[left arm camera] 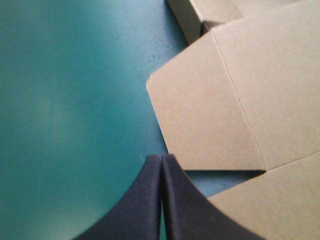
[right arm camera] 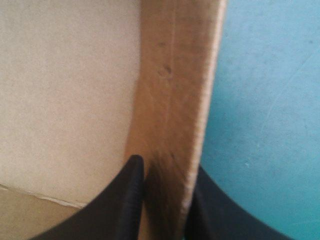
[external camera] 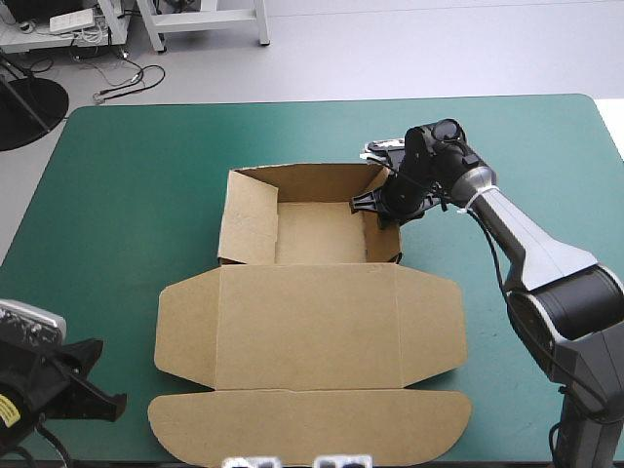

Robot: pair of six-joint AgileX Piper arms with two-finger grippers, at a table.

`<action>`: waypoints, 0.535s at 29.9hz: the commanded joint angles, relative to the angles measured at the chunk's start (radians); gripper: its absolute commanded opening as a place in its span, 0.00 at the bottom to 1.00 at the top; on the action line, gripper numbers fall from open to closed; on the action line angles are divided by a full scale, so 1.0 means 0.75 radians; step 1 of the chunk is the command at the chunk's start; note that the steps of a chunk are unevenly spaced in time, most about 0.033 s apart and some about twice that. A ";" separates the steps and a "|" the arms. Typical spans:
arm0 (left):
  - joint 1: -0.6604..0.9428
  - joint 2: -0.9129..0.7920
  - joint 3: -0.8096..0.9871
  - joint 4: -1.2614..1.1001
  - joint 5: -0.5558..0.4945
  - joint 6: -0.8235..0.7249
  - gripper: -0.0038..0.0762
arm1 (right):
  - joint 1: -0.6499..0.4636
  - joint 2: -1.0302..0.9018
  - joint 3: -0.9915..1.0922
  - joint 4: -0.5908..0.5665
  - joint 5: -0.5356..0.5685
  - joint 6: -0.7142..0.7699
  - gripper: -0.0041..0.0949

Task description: Fold the box

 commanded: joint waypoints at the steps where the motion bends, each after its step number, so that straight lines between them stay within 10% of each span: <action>1: -0.004 -0.107 0.132 0.006 -0.127 -0.044 0.04 | -0.002 -0.044 -0.033 0.023 -0.026 -0.012 0.03; 16: -0.004 -0.333 0.438 0.013 -0.123 -0.118 0.04 | -0.336 -0.183 -0.133 -0.158 0.093 -0.034 0.03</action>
